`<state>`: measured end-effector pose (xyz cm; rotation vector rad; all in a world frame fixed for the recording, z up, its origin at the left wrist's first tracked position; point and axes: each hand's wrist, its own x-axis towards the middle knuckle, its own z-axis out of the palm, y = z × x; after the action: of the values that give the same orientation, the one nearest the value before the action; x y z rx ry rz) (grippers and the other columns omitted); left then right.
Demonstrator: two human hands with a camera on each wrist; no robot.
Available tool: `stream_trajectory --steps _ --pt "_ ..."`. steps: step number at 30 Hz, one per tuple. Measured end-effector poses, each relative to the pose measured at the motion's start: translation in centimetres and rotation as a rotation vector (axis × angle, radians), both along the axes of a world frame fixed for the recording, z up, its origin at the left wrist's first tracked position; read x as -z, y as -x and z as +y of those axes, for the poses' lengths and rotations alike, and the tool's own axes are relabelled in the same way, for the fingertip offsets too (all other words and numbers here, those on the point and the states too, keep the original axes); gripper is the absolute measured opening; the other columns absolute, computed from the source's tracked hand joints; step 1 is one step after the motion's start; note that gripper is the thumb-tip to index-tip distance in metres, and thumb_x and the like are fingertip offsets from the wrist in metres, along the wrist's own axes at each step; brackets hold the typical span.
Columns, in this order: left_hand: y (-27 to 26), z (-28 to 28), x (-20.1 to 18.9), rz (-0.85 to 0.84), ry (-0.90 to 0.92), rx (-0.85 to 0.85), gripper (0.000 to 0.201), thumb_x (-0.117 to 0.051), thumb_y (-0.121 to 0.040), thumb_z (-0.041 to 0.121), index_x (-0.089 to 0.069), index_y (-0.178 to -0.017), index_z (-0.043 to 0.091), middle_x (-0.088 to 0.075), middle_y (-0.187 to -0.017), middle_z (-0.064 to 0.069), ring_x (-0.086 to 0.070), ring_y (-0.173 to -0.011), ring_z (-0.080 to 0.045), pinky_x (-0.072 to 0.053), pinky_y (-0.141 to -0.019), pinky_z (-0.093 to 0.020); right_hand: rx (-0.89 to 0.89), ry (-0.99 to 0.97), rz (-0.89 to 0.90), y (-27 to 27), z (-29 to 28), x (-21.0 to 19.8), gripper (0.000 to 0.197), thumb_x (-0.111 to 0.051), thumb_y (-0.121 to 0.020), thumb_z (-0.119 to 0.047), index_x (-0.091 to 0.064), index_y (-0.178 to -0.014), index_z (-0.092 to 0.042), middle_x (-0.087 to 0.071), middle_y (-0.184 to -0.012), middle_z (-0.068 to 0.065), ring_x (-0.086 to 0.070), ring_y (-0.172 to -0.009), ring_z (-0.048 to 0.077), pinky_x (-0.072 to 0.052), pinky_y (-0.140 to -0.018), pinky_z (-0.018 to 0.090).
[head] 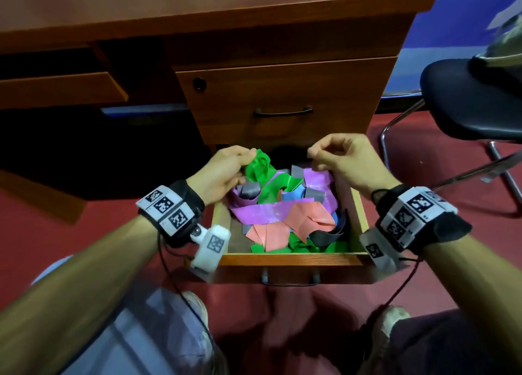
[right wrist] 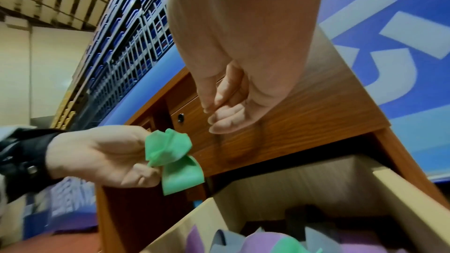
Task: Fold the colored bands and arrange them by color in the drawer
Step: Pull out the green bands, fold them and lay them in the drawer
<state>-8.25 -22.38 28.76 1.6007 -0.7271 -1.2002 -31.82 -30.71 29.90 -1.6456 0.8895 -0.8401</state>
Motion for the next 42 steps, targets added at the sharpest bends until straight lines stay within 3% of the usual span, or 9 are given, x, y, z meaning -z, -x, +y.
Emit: stream_trajectory --steps 3,7,12,16,23,29,33,36,42 --pt "1.2 0.6 0.4 -0.073 0.009 0.134 0.014 -0.064 -0.1 0.022 -0.064 -0.088 0.015 -0.059 -0.079 -0.01 -0.048 -0.064 -0.018 -0.033 -0.051 -0.025 -0.134 0.128 0.104 -1.2 1.5 0.7 0.014 -0.077 -0.086 -0.017 -0.072 -0.087 -0.004 -0.073 -0.08 0.016 -0.066 -0.068 0.019 -0.058 -0.072 0.037" --pt "2.4 1.0 1.1 -0.164 0.001 0.211 0.013 -0.069 -0.097 0.028 -0.065 -0.091 0.016 -0.058 -0.08 -0.012 -0.045 -0.061 -0.016 -0.032 -0.049 -0.022 -0.262 0.496 0.375 -1.8 2.2 1.3 0.021 -0.075 -0.087 -0.035 -0.067 -0.091 -0.015 -0.069 -0.077 -0.005 -0.066 -0.072 0.008 -0.055 -0.069 0.03" --pt "2.8 1.4 1.0 -0.165 0.028 0.211 0.013 -0.068 -0.098 0.024 -0.063 -0.092 0.013 -0.06 -0.077 -0.008 -0.048 -0.057 -0.011 -0.036 -0.046 -0.016 -0.356 0.541 0.417 -1.1 2.0 1.0 0.02 -0.072 -0.09 -0.033 -0.069 -0.096 -0.015 -0.067 -0.081 -0.011 -0.064 -0.077 0.002 -0.052 -0.071 0.018" --pt "3.0 1.4 1.0 -0.172 0.018 0.243 0.013 -0.066 -0.099 0.025 -0.062 -0.094 0.014 -0.064 -0.086 -0.016 -0.05 -0.061 -0.012 -0.038 -0.046 -0.016 -0.371 0.494 0.406 -1.0 2.3 1.1 0.016 -0.072 -0.091 -0.03 -0.07 -0.094 -0.014 -0.066 -0.077 -0.015 -0.064 -0.074 -0.002 -0.048 -0.067 0.011" --pt "2.6 0.9 0.5 -0.021 -0.053 0.17 0.014 -0.062 -0.101 0.024 -0.063 -0.089 0.018 -0.067 -0.096 -0.006 -0.063 -0.073 -0.013 -0.045 -0.058 -0.02 -0.209 0.454 0.361 -0.8 1.6 1.1 0.008 -0.063 -0.093 -0.012 -0.069 -0.088 -0.013 -0.071 -0.074 -0.003 -0.068 -0.067 0.009 -0.057 -0.068 0.034" --pt "2.5 0.5 0.0 0.238 -0.093 0.118 0.013 -0.056 -0.104 0.019 -0.065 -0.095 0.018 -0.068 -0.094 -0.002 -0.061 -0.082 -0.014 -0.042 -0.07 -0.024 -0.081 -0.028 0.179 -1.4 1.3 1.5 0.013 -0.06 -0.095 -0.005 -0.071 -0.088 -0.003 -0.073 -0.078 0.014 -0.067 -0.063 0.023 -0.059 -0.07 0.041" --pt "3.1 0.7 0.9 -0.09 -0.105 0.133 0.016 -0.06 -0.103 0.025 -0.065 -0.09 0.016 -0.066 -0.094 -0.007 -0.06 -0.08 -0.017 -0.043 -0.06 -0.022 -0.216 0.569 0.528 -1.2 2.1 1.9 0.019 -0.058 -0.092 -0.025 -0.069 -0.105 -0.018 -0.069 -0.094 -0.004 -0.061 -0.072 0.009 -0.055 -0.073 0.034" --pt "2.9 0.8 1.4 -0.177 -0.085 0.129 0.019 -0.067 -0.098 0.031 -0.067 -0.084 0.018 -0.064 -0.092 -0.01 -0.056 -0.083 -0.025 -0.042 -0.057 -0.025 -0.237 0.672 0.52 -1.2 2.8 1.5 0.038 -0.056 -0.091 -0.03 -0.055 -0.128 -0.023 -0.061 -0.108 -0.006 -0.052 -0.074 0.003 -0.05 -0.073 0.027" --pt "3.6 0.9 1.1 -0.231 -0.019 0.186 0.015 -0.069 -0.097 0.026 -0.066 -0.09 0.013 -0.065 -0.084 -0.011 -0.059 -0.079 -0.024 -0.046 -0.064 -0.031 -0.272 0.72 0.627 -1.5 2.8 2.2 0.018 -0.066 -0.091 -0.029 -0.061 -0.1 -0.014 -0.062 -0.092 0.0 -0.057 -0.077 0.02 -0.051 -0.071 0.041"
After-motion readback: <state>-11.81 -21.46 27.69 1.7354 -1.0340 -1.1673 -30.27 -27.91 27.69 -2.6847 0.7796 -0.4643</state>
